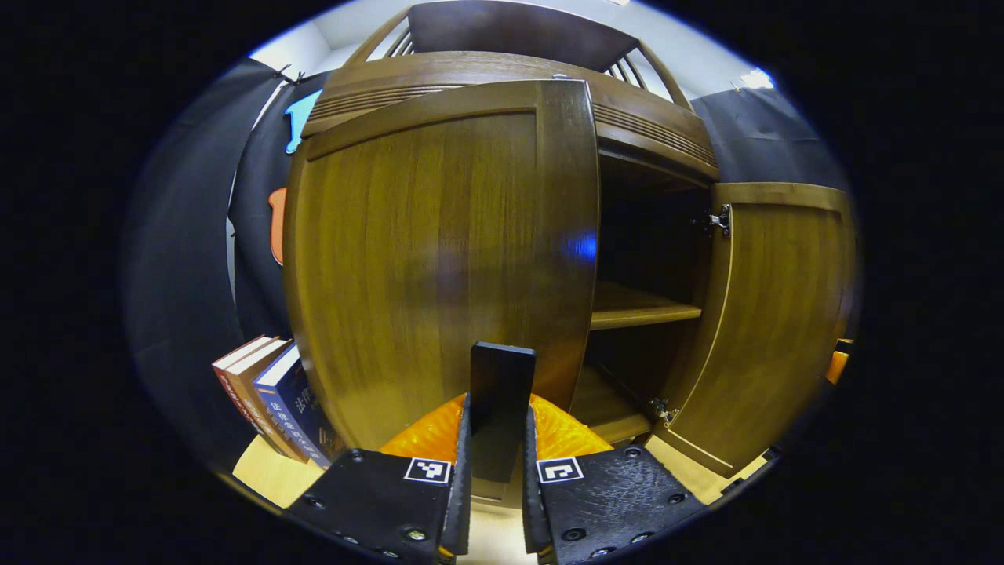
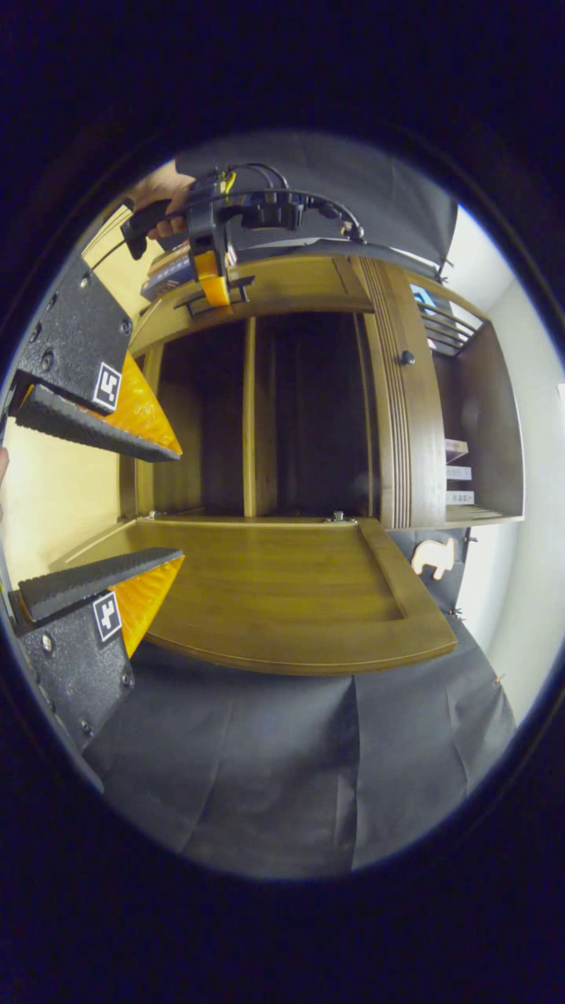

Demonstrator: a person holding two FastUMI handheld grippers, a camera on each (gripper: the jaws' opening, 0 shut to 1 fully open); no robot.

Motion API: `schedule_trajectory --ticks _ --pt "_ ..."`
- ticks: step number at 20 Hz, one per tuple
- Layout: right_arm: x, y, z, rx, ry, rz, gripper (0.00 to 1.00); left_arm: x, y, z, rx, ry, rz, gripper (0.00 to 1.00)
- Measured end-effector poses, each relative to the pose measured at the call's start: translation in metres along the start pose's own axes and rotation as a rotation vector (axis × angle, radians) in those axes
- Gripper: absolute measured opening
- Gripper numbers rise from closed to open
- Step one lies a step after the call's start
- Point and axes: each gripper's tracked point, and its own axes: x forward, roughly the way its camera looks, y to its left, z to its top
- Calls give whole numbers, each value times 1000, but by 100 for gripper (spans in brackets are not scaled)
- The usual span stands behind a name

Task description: Open the right door of the double-door shoe cabinet with the right hand, and open the left door with the left hand.

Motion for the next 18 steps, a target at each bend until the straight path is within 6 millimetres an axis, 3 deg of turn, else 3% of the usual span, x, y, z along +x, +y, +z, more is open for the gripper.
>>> schedule_trajectory --ticks 12,18 --pt "15 25 3 -6 -23 73 70 -43 23 -7 -17 0 78 25" --pt "23 40 4 -6 -28 114 70 -69 44 -11 -8 1 142 25"
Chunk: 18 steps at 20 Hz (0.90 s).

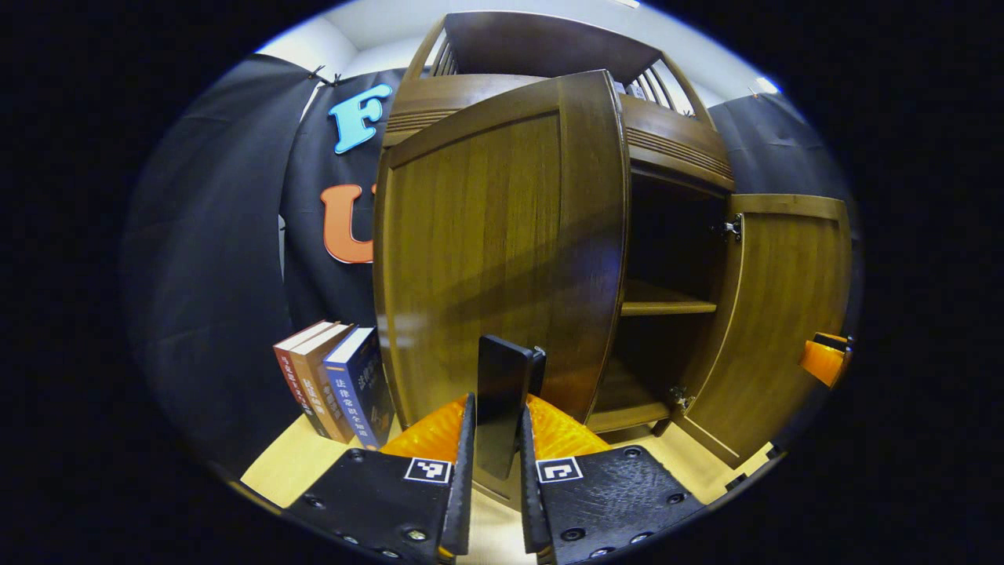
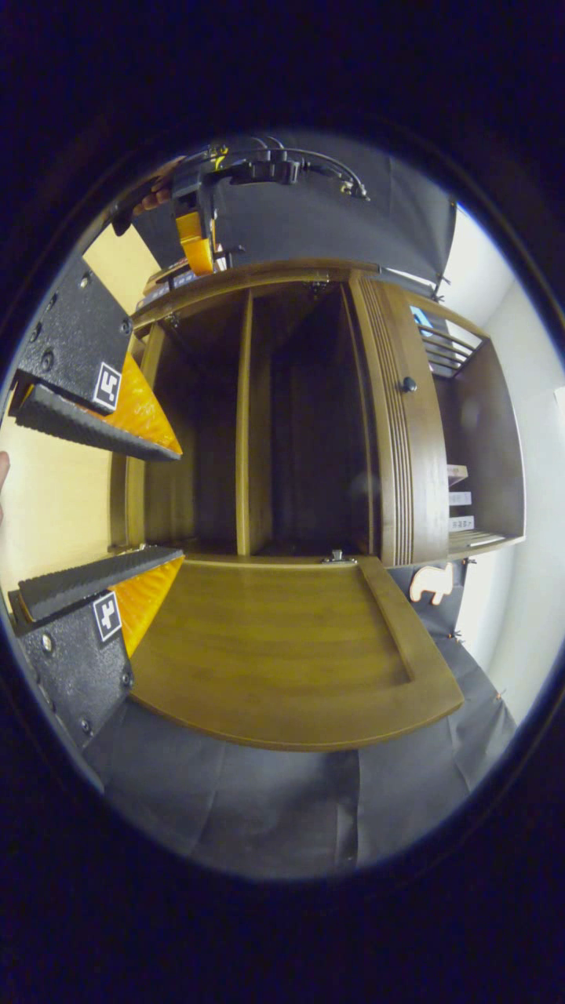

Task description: Open the right door of the double-door shoe cabinet with the right hand, and open the left door with the left hand.

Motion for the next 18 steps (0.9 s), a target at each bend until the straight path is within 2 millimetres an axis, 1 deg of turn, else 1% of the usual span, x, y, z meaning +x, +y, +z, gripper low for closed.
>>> schedule_trajectory --ticks 4,6,11,17,18 --pt "5 14 4 -4 -10 37 70 -16 22 -2 30 -10 60 25" --pt "8 21 4 -11 -8 54 70 -24 36 -3 50 -14 102 25" --pt "12 40 4 -21 -1 96 70 -40 71 -6 15 -6 175 25" --pt "14 52 -2 -36 28 114 70 -52 95 -8 -4 -13 215 24" --pt "14 54 -1 -37 30 121 70 -53 99 -8 -9 -16 224 21"
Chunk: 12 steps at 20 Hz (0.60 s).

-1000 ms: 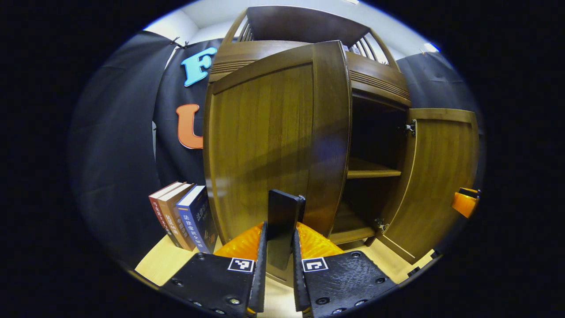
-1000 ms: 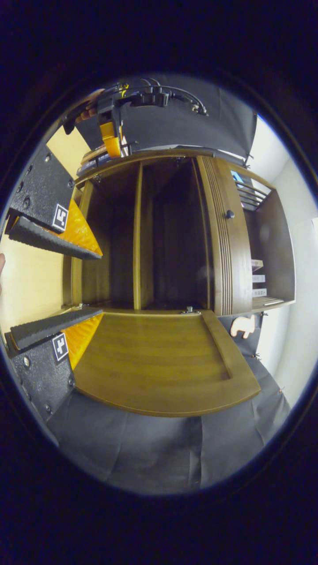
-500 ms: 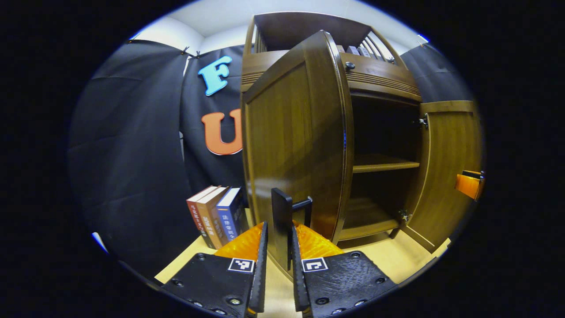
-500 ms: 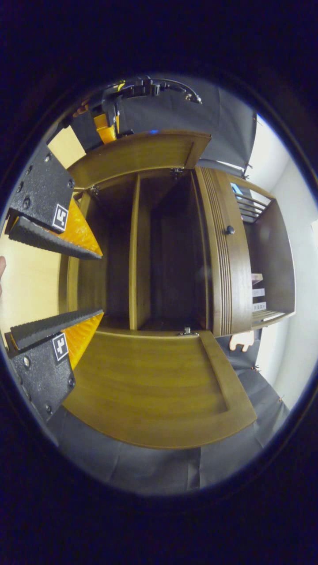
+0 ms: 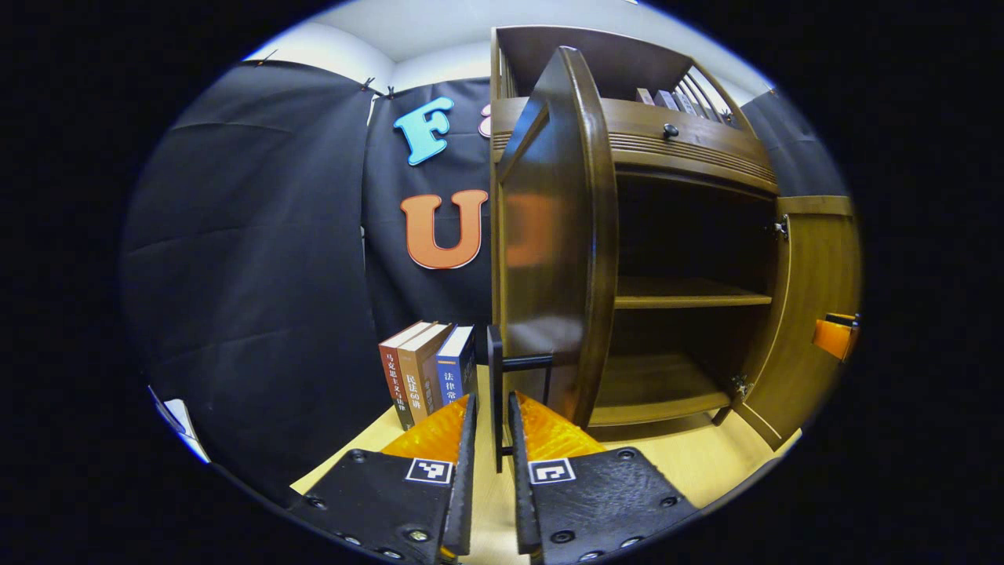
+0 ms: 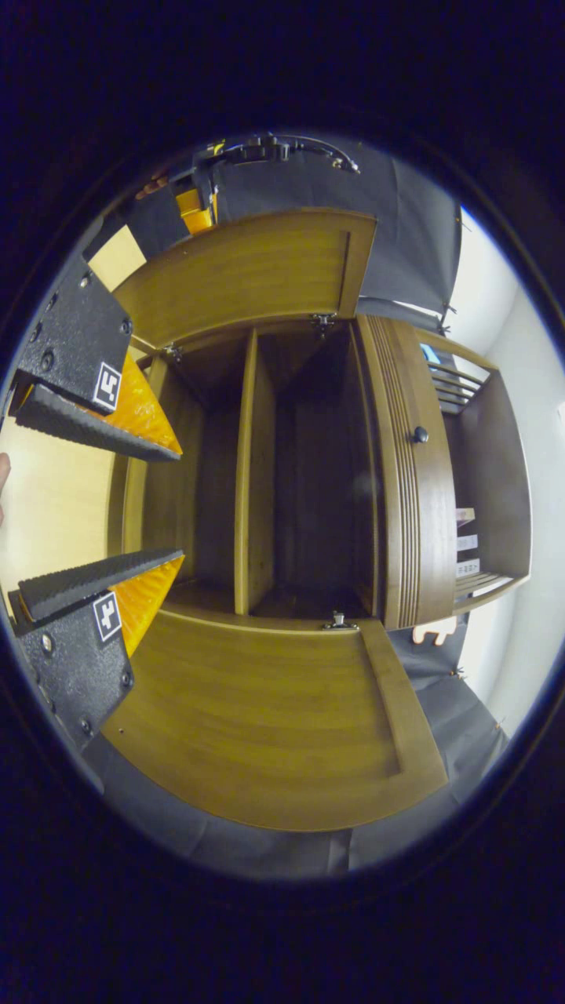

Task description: Open the right door of the double-door shoe cabinet with the right hand, and open the left door with the left hand.

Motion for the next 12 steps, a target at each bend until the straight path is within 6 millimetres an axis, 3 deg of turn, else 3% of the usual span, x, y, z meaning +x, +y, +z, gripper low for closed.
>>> schedule_trajectory --ticks 4,12 --pt "-1 7 4 -4 1 13 70 0 21 -3 -24 8 22 18" --pt "1 9 3 -7 14 5 70 -3 38 -3 -45 19 -2 19"
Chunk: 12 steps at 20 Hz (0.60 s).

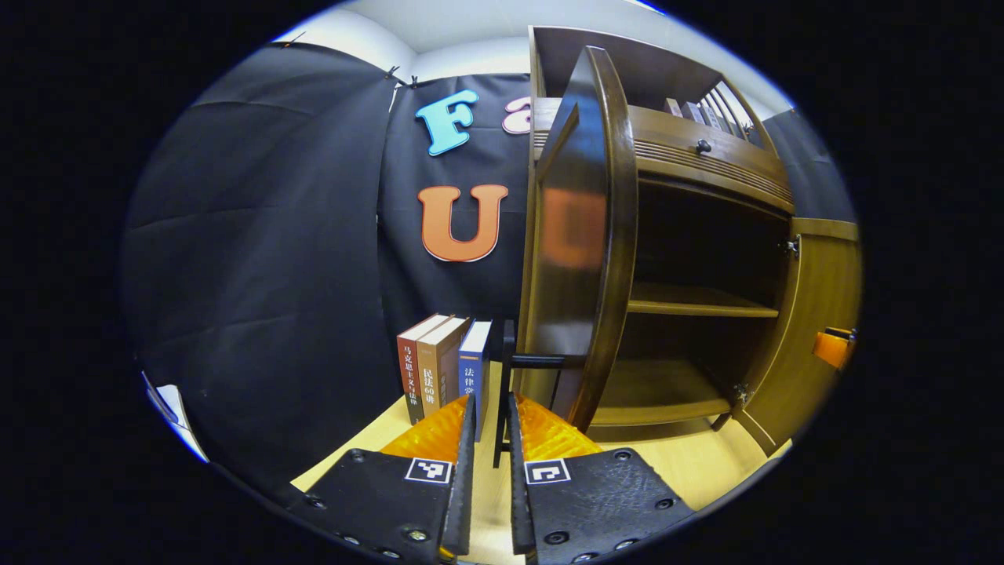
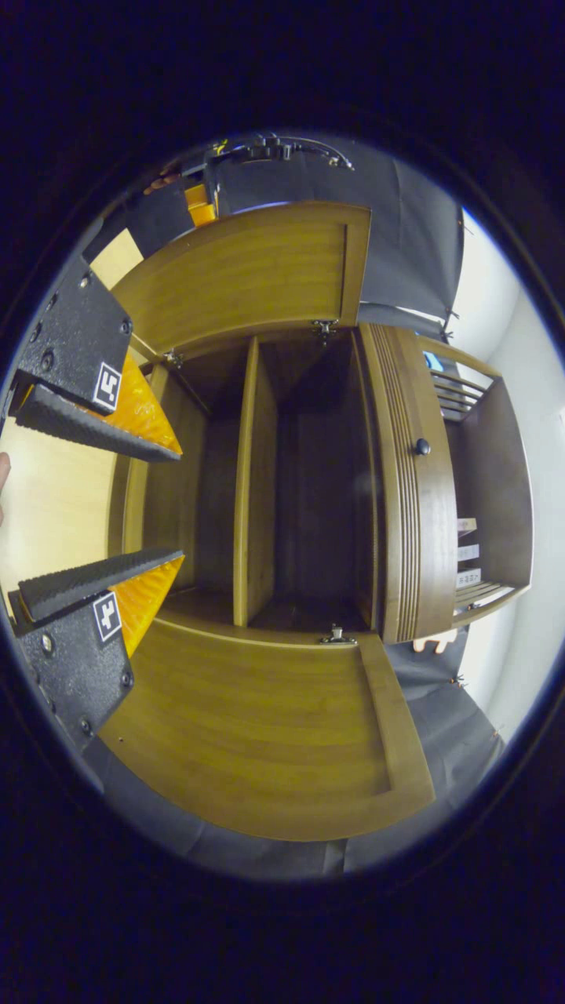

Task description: Open the right door of the double-door shoe cabinet with the right hand, and open the left door with the left hand.

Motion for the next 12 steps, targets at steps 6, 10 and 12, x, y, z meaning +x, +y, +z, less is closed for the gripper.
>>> schedule_trajectory --ticks 6,10,12 --pt "4 -4 2 25 10 -12 70 -2 24 -2 -37 4 30 19" --pt "8 -6 7 45 11 -23 70 -7 39 -2 -6 4 72 20" --pt "9 -6 10 47 7 -27 72 -12 52 -2 -9 3 106 19"
